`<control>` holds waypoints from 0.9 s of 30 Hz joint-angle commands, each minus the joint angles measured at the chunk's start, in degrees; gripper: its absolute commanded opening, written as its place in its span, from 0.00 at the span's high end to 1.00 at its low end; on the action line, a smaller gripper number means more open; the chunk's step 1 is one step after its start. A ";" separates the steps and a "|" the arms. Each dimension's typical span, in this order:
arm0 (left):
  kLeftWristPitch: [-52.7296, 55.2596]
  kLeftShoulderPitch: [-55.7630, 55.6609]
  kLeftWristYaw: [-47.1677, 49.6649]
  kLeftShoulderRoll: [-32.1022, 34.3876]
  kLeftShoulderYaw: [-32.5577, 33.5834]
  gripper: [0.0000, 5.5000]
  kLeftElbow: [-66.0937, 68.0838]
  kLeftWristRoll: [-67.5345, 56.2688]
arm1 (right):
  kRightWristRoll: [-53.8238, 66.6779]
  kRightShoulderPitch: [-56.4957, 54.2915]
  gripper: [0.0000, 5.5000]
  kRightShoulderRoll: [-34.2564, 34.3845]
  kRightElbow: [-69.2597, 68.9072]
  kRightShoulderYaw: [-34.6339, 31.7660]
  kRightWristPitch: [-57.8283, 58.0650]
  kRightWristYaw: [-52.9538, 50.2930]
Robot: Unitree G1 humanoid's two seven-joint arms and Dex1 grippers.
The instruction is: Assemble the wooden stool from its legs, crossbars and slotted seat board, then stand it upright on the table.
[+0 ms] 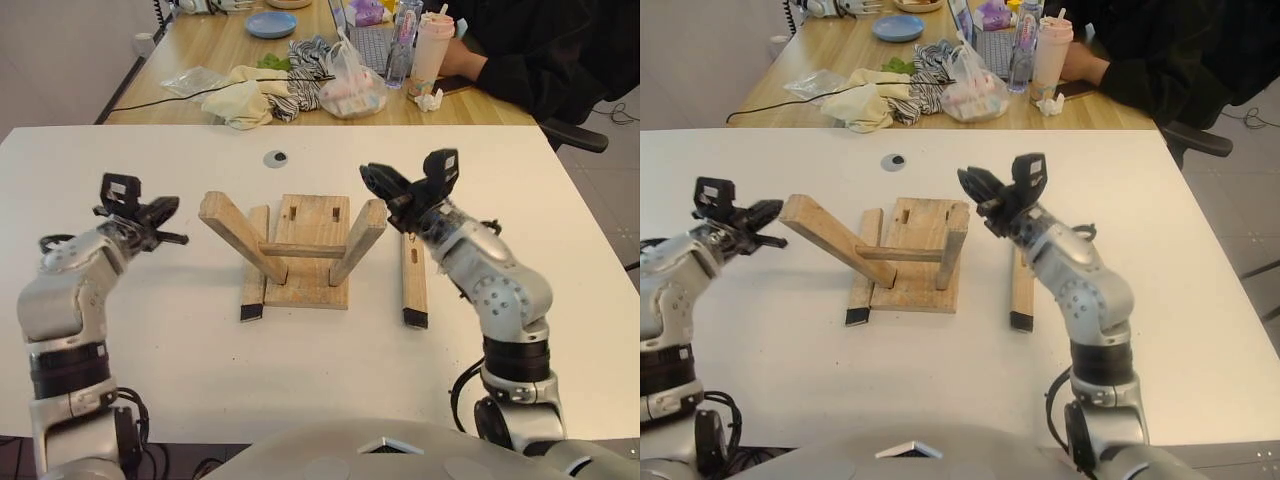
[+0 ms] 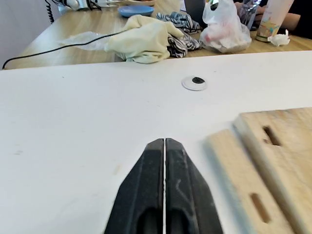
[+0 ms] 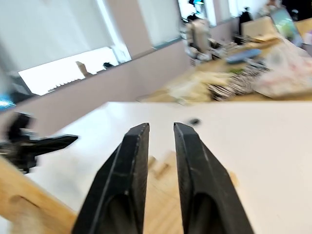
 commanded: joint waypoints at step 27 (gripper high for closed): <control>-5.90 -9.89 9.78 -14.11 -3.62 1.00 2.12 -3.56 | -18.45 -10.46 1.00 -17.67 9.12 15.40 5.69 16.26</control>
